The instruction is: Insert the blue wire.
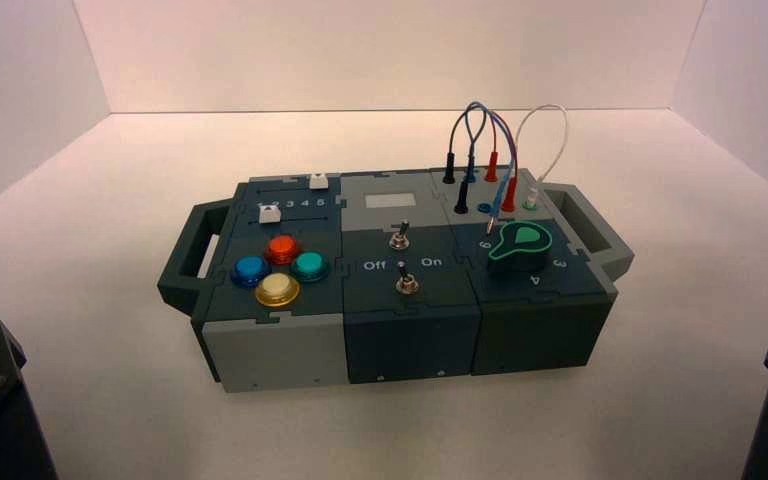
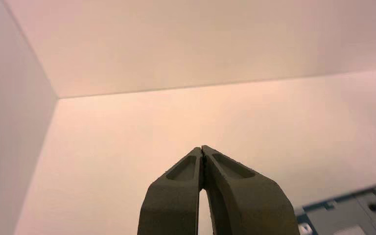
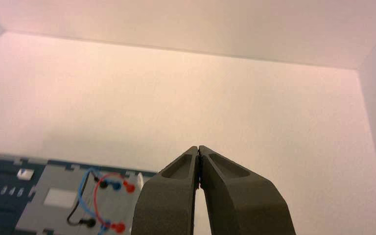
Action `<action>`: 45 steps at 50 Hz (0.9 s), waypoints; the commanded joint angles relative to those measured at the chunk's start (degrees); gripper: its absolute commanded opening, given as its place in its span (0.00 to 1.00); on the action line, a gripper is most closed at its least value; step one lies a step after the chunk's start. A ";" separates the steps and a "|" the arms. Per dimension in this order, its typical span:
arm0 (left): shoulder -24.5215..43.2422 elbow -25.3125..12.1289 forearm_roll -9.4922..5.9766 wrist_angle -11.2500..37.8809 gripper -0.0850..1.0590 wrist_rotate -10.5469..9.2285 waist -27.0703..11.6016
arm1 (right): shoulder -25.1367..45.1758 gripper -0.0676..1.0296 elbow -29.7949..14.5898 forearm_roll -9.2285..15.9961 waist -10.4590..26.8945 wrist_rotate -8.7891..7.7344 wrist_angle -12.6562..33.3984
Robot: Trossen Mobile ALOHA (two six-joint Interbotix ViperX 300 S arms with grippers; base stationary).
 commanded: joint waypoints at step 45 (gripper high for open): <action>18.28 -8.70 -0.79 21.01 0.05 0.70 -22.68 | 25.93 0.52 -8.79 23.03 15.64 -0.62 24.35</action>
